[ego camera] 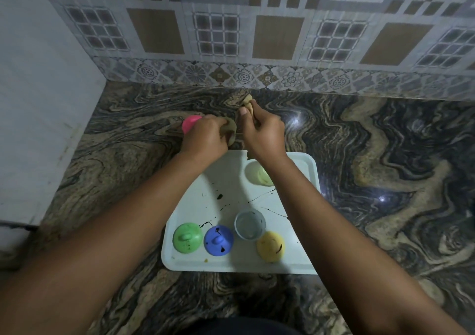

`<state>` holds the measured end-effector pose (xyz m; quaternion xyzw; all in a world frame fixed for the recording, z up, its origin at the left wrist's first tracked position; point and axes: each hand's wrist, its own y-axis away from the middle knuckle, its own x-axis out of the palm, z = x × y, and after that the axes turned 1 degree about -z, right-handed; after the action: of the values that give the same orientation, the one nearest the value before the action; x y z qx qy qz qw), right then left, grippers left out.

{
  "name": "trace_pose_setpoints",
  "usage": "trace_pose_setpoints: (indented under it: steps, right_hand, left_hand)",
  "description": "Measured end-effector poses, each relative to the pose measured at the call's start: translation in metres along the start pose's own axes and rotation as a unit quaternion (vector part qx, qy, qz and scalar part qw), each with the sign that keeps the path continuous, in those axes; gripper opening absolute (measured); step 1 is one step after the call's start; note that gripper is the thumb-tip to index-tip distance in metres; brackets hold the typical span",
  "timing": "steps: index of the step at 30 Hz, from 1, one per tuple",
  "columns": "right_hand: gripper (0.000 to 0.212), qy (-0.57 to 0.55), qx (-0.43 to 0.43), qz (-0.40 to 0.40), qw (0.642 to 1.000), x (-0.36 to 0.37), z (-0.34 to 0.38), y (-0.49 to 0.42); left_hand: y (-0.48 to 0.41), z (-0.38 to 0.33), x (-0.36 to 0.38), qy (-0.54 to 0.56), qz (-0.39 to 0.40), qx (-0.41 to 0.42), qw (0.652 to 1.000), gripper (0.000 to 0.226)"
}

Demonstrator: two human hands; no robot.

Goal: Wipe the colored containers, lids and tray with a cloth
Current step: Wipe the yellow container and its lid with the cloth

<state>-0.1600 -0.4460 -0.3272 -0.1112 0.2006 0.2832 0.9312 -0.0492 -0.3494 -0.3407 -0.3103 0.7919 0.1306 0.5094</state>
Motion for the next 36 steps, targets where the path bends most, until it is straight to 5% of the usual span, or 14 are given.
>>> trace_pose_setpoints:
  steps: [13, 16, 24, 30, 36]
  right_hand:
    - [0.02, -0.037, -0.053, -0.006, 0.998, -0.066, 0.018, 0.063]
    - [0.035, -0.04, -0.04, -0.017, 0.998, -0.082, 0.012, 0.08]
    - [0.017, -0.027, -0.026, -0.007, 0.999, -0.111, -0.013, 0.136]
    - [0.028, -0.004, 0.051, 0.009, 0.999, -0.115, -0.07, 0.169]
    - [0.029, 0.021, 0.082, 0.02, 0.996, -0.117, -0.101, 0.19]
  left_hand:
    - [0.079, -0.037, -0.045, 0.197, -0.076, 0.009, 0.977, 0.03]
    - [0.102, -0.043, -0.051, 0.212, -0.074, -0.001, 0.975, 0.032]
    - [0.18, -0.089, -0.014, 0.174, 0.012, 0.007, 0.985, 0.027]
    - [0.223, -0.098, 0.049, 0.083, 0.144, -0.034, 0.985, 0.026]
    - [0.228, -0.097, 0.071, -0.008, 0.131, -0.013, 0.991, 0.028]
